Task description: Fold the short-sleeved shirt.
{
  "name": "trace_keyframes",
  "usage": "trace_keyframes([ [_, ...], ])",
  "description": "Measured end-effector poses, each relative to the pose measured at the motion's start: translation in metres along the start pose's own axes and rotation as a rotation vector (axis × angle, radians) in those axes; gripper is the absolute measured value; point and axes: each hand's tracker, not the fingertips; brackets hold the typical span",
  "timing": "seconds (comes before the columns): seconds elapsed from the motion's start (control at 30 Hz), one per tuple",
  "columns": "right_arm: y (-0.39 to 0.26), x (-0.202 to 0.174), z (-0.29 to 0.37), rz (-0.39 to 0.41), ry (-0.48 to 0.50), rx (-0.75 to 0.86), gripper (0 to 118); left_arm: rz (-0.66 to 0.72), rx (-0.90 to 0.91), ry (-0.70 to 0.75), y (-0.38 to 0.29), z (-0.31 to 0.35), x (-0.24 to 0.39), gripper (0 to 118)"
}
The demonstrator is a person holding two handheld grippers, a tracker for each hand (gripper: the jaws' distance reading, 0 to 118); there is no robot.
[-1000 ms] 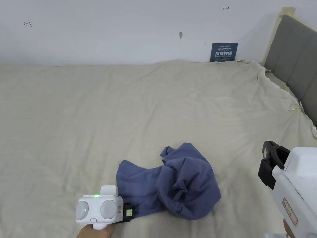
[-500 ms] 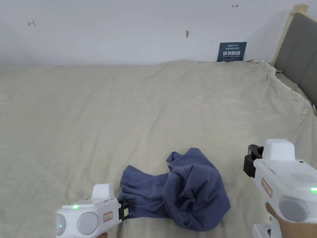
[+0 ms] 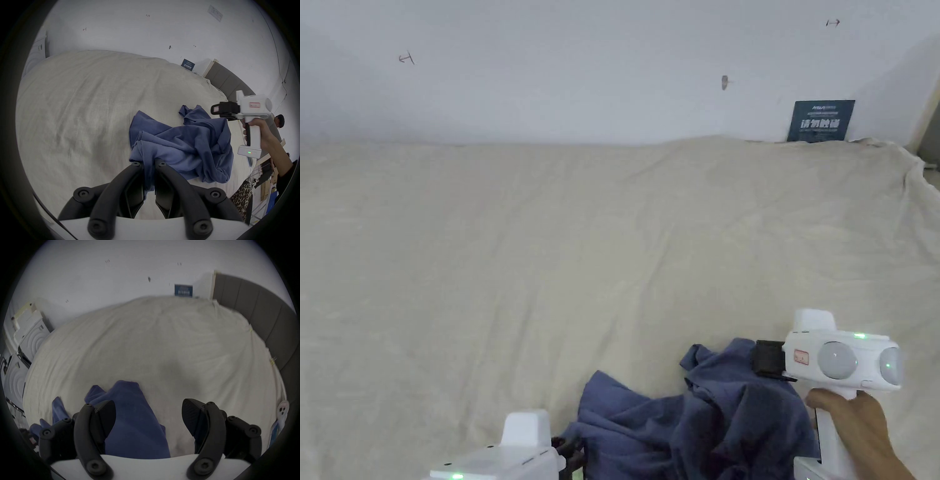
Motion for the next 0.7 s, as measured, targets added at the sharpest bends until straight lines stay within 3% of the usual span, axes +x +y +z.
trace_keyframes([
  [0.1, -0.003, -0.002, -0.019, -0.004, -0.002, -0.097, 81, 0.011, -0.003, -0.007, 0.001, -0.003, -0.002, 10],
  [0.17, -0.008, -0.004, -0.025, 0.013, 0.011, -0.135, 57, 0.014, -0.004, -0.011, 0.002, -0.004, -0.002, 10],
  [0.2, -0.009, -0.005, -0.022, 0.013, 0.007, -0.121, 52, 0.014, -0.005, -0.011, 0.002, -0.004, -0.002, 10],
  [0.23, -0.010, -0.011, -0.010, 0.025, 0.013, -0.097, 32, 0.013, -0.006, -0.011, 0.002, -0.004, -0.002, 10],
  [0.27, -0.009, -0.012, -0.003, 0.026, 0.067, -0.082, 3, 0.013, -0.004, -0.010, 0.002, -0.004, -0.002, 10],
  [0.47, -0.006, -0.019, 0.056, 0.083, 0.069, 0.022, 3, 0.029, 0.010, -0.019, 0.003, 0.001, 0.001, 10],
  [0.7, 0.009, 0.001, 0.152, 0.108, 0.084, 0.220, 3, 0.063, 0.081, -0.043, 0.019, 0.028, 0.003, 10],
])
